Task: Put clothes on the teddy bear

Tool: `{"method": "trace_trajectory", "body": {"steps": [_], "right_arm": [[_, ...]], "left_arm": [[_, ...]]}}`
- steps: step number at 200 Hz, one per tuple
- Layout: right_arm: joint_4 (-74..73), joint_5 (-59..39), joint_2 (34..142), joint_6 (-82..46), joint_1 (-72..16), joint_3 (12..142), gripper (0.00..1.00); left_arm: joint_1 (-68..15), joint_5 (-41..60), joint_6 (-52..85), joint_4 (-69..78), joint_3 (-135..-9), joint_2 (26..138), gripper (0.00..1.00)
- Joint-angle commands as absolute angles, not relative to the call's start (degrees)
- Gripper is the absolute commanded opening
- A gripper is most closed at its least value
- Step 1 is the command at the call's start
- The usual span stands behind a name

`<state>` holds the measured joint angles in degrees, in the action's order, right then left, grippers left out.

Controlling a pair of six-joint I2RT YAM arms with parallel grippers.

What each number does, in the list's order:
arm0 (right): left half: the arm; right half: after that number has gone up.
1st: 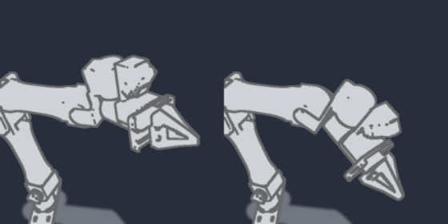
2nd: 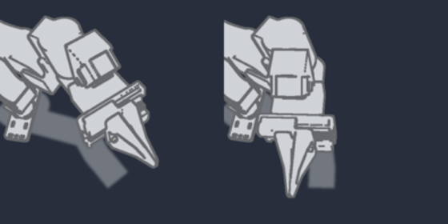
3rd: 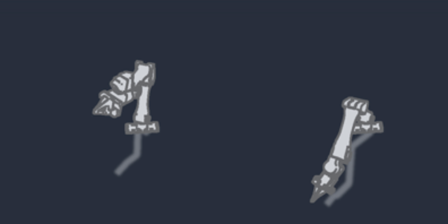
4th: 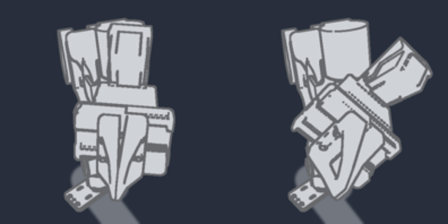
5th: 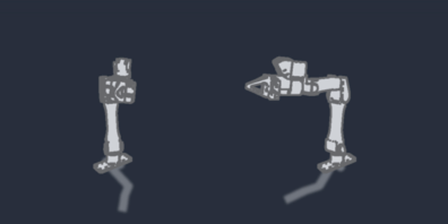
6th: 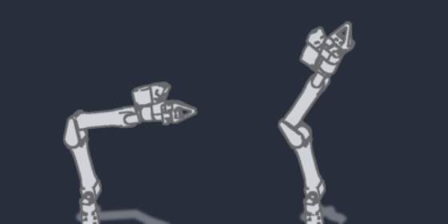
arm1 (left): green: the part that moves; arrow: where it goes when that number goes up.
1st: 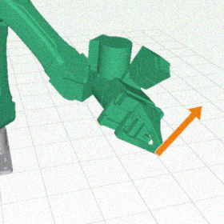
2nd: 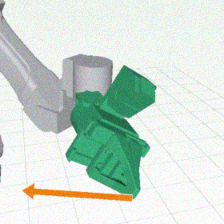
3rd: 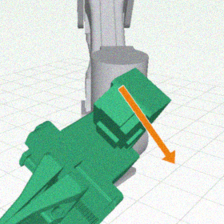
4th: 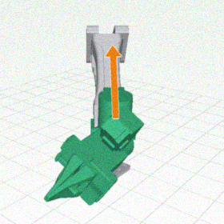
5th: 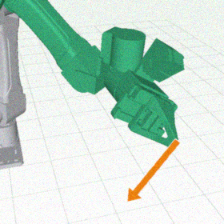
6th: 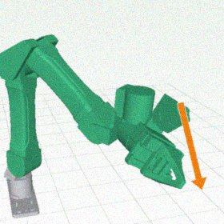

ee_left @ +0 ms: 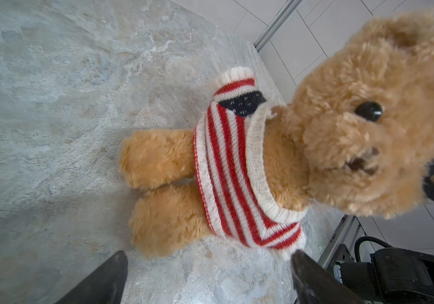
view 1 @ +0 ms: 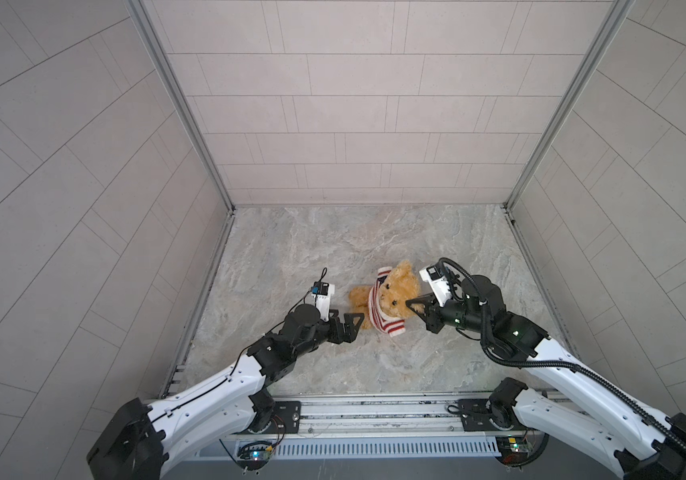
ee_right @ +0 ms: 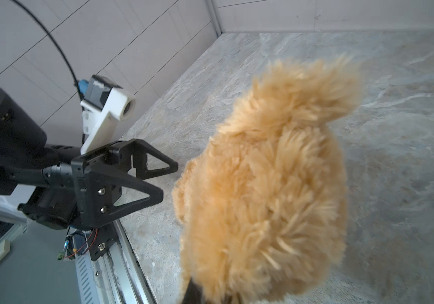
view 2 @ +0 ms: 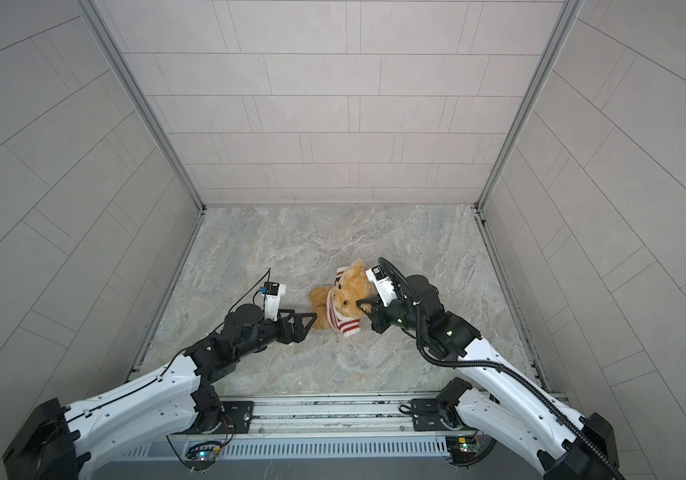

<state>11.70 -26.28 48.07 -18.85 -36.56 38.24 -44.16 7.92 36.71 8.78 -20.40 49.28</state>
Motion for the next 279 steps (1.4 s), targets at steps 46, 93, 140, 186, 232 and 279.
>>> {"method": "trace_trajectory", "body": {"steps": [46, 93, 140, 186, 232, 279], "right_arm": [[7.9, -31.5, 48.8, -13.0, -41.6, 39.0, 0.00], [2.4, -31.0, 52.9, -20.1, -41.2, 36.6, 0.00], [3.7, -28.2, 52.4, -23.4, -38.9, 33.4, 0.10], [11.1, -19.9, 49.9, -25.4, -38.2, 38.2, 0.52], [11.2, -19.3, 54.6, -26.4, -37.4, 43.6, 0.69], [11.2, -20.0, 63.4, -24.9, -36.8, 47.1, 0.70]], "left_arm": [[-41.7, 9.4, 35.4, 5.8, -22.4, 50.5, 0.94], [-41.7, 9.9, 35.7, 11.4, -20.1, 60.7, 0.90], [-41.9, 10.0, 37.3, 19.6, -18.5, 71.1, 0.87], [-42.4, 9.8, 38.7, 24.0, -16.8, 76.0, 0.88], [-43.2, 9.2, 39.4, 25.4, -17.0, 77.0, 0.88], [-43.9, 9.1, 39.8, 26.7, -16.6, 77.4, 0.88]]}}
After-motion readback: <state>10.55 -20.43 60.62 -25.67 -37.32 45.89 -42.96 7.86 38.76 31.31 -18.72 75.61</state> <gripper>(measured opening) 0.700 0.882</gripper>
